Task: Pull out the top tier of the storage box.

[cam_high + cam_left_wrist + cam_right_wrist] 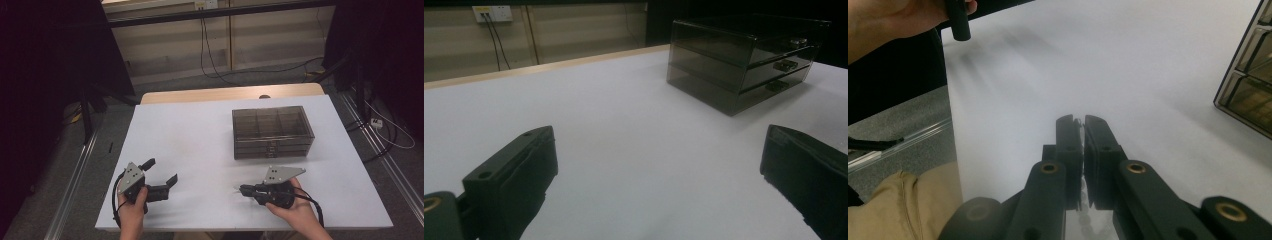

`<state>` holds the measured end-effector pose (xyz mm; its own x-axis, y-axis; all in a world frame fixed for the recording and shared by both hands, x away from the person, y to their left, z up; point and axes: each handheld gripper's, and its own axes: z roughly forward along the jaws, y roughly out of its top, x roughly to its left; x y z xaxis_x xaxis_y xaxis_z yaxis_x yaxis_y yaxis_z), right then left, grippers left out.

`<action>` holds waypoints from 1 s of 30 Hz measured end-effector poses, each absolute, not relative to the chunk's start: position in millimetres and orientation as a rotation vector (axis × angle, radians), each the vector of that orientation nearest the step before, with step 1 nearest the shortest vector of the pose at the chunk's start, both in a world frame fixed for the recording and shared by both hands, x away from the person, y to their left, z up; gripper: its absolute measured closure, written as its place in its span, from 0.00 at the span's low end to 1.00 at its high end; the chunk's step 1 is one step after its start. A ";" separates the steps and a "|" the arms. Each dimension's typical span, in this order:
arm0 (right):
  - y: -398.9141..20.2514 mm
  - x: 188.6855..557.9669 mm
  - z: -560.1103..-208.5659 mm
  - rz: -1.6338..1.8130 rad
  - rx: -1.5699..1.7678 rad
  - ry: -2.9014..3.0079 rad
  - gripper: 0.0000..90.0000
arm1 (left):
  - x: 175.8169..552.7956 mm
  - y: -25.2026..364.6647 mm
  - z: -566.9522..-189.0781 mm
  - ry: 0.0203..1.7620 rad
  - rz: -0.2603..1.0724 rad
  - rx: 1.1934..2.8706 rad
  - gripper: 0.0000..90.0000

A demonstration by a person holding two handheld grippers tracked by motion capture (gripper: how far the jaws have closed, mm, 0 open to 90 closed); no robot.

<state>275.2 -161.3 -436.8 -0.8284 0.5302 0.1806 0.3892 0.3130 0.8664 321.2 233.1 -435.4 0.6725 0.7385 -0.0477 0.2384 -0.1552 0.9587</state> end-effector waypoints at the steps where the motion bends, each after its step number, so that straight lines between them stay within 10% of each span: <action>1: -160.7 274.8 -437.1 1.538 0.852 2.435 0.96 | 321.2 233.0 -435.4 0.794 0.531 1.714 0.02; 10: -155.7 272.7 -441.3 1.537 0.858 2.442 0.94 | 321.6 234.4 -435.5 0.800 0.531 1.711 0.02; 21: -172.7 278.3 -437.2 1.528 0.996 2.292 0.57 | 322.2 233.2 -435.9 0.797 0.531 1.715 0.02; 30: -192.8 286.1 -437.7 1.543 1.132 2.182 0.54 | 322.1 233.6 -435.6 0.798 0.535 1.715 0.02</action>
<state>286.1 -192.8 -437.7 -0.6720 0.7037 0.2307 0.4521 0.1430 0.8804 322.1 233.6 -435.6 0.6691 0.7418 -0.0455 0.2392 -0.1570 0.9582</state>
